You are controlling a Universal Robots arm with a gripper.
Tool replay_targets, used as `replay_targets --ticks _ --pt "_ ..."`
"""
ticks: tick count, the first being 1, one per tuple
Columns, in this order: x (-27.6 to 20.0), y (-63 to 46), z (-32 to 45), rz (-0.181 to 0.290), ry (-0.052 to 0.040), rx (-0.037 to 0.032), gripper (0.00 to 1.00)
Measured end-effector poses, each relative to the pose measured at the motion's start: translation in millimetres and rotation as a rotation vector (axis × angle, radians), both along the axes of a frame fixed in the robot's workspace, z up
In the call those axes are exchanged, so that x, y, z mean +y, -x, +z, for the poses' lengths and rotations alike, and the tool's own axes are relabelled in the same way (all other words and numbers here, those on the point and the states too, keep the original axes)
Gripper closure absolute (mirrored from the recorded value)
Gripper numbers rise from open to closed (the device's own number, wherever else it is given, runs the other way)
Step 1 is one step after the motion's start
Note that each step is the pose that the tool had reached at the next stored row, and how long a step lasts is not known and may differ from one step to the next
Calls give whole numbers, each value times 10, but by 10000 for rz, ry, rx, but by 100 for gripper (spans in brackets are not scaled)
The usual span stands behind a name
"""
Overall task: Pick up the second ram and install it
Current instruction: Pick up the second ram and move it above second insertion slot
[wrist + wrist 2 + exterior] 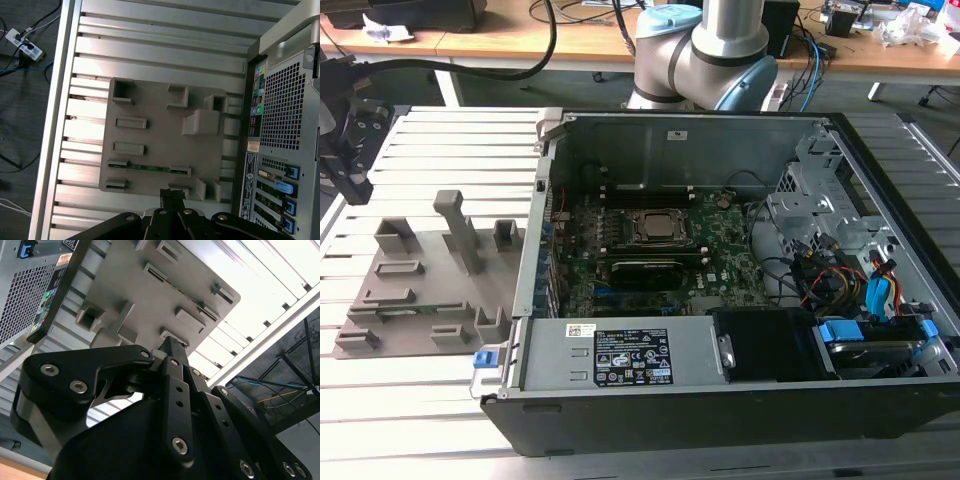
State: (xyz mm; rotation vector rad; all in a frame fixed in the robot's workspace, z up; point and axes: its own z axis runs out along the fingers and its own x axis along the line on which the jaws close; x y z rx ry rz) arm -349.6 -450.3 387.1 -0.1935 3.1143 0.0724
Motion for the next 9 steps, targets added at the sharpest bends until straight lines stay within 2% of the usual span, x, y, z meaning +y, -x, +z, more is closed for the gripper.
replay_targets --ticks 2,5,8,9 --pt "0 0 0 8 0 1 89" --pt "0 0 0 381 0 0 89" --pt "0 0 -1 1355 0 -1 89" --pt "0 0 0 1534 0 0 89"
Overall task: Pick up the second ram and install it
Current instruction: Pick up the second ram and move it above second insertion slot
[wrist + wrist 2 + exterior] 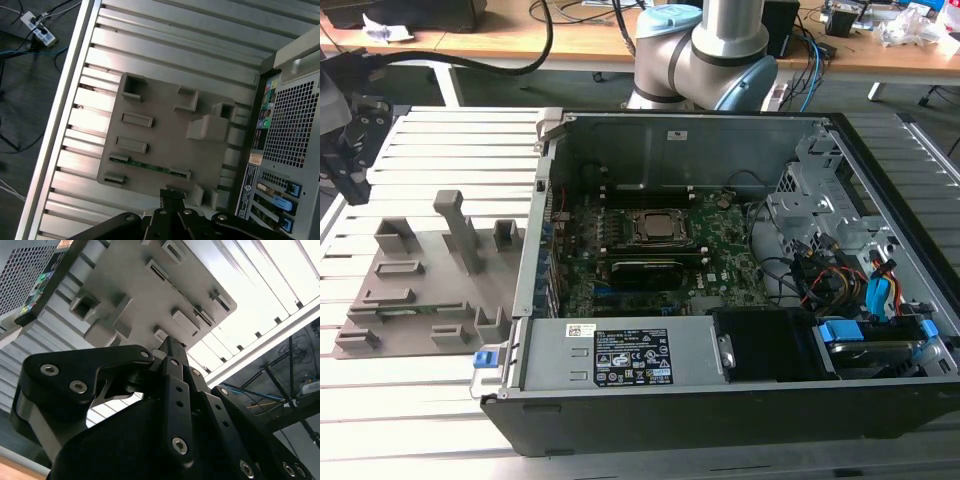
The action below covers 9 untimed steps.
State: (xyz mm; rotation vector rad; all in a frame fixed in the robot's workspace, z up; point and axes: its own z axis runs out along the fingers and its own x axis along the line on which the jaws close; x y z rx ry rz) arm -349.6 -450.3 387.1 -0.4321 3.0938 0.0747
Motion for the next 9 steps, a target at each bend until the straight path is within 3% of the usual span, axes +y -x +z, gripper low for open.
replay_targets --ticks 9 --pt "0 0 0 1794 0 0 89"
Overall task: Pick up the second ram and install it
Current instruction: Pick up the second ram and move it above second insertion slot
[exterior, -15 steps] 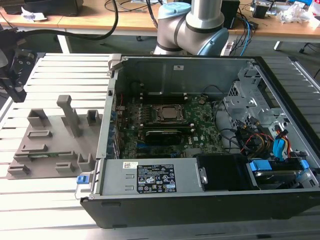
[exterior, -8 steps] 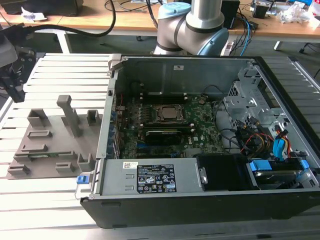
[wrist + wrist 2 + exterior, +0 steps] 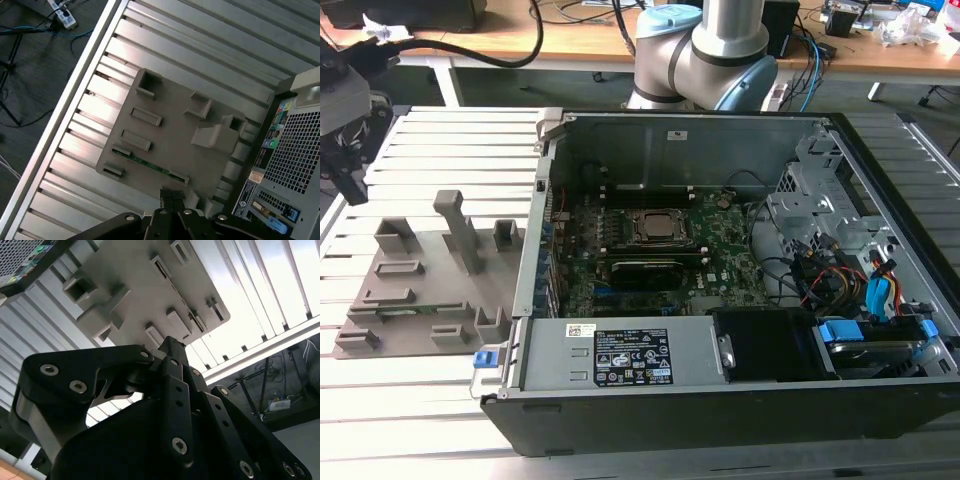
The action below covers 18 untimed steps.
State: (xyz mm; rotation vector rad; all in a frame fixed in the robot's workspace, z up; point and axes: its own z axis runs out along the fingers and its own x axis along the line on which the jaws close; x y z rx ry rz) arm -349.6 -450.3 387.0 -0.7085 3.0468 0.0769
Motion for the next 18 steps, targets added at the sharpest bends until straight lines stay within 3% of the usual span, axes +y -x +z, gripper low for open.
replay_targets --ticks 18 --pt "0 0 0 2399 0 0 89"
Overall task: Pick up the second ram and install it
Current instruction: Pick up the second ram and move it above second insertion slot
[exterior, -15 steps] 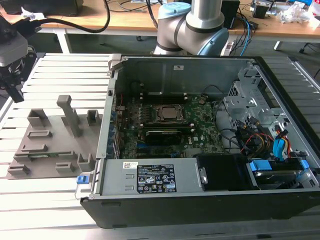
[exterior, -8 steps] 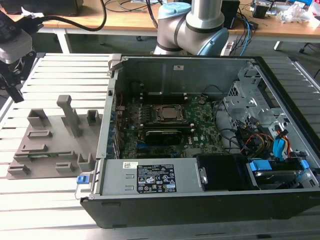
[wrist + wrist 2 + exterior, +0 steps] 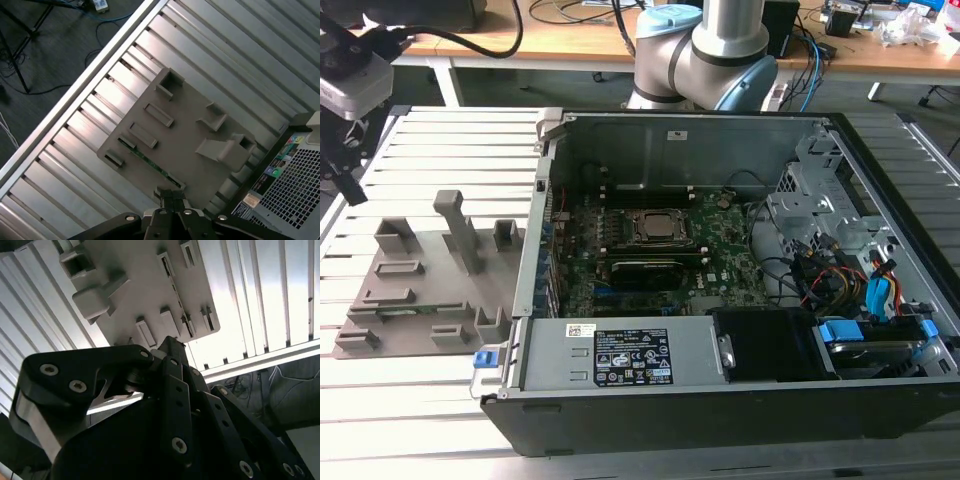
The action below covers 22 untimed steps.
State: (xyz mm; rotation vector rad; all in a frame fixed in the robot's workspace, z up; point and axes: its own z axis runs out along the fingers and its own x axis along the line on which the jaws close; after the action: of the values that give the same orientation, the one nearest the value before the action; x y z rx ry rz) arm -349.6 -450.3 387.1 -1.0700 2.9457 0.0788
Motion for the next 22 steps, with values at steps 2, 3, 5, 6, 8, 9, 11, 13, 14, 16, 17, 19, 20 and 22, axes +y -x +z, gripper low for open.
replay_targets --ticks 2,3,5,6,8,9,11,13,14,16,17,19,20,22 --pt "0 0 0 270 0 0 89" --pt "0 0 0 347 0 0 89" --pt "0 0 0 595 0 0 89" --pt "0 0 0 699 0 0 89" --pt "0 0 0 818 0 0 89" --pt "0 0 0 919 0 -1 89" --pt "0 0 0 1093 0 0 89" --pt "0 0 0 1428 0 0 89" --pt "0 0 0 1573 0 -1 89" --pt "0 0 0 1833 0 0 89" --pt "0 0 0 1960 0 -1 89" --pt "0 0 0 2073 0 0 89" --pt "0 0 0 2210 0 0 89" --pt "0 0 0 2446 0 0 89"
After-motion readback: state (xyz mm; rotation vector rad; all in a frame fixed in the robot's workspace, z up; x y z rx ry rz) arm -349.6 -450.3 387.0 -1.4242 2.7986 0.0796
